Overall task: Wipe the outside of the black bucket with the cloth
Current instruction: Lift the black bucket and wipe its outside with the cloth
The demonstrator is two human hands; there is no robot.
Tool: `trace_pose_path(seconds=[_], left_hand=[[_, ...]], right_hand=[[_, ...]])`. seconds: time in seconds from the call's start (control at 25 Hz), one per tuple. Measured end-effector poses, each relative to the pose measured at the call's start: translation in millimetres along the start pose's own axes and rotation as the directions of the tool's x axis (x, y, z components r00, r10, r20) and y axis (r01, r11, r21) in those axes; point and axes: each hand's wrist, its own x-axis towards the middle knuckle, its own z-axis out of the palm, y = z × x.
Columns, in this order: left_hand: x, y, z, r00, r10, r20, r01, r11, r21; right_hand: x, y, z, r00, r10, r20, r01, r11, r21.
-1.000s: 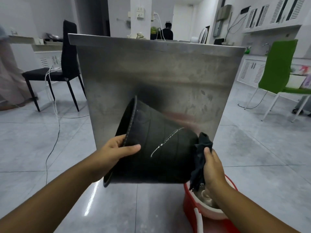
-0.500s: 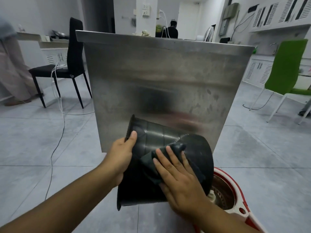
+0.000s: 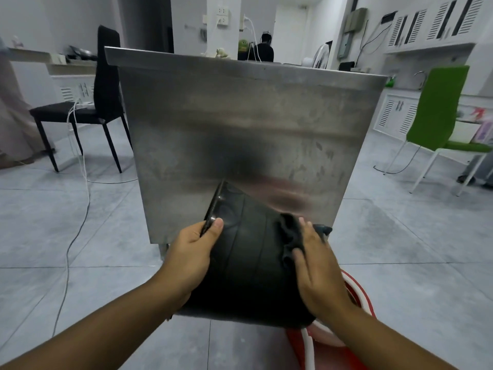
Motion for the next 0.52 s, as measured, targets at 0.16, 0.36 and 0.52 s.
trace_pose_path(seconds=[0.16, 0.36, 0.52], left_hand=[[0, 2, 0, 0.998, -0.06, 0.029, 0.063, 0.994, -0.088], [-9, -2, 8, 0.98, 0.029, 0.199, -0.006, 0.993, -0.116], [-10, -3, 3, 0.959, 0.164, 0.233, -0.195, 0.973, 0.121]], right_hand=[[-34, -33, 30, 0.888, -0.437, 0.144, 0.46, 0.85, -0.256], [-13, -65, 15, 0.863, -0.485, 0.141, 0.503, 0.849, -0.163], [22, -44, -7, 0.991, 0.019, 0.132, -0.044, 0.981, 0.189]])
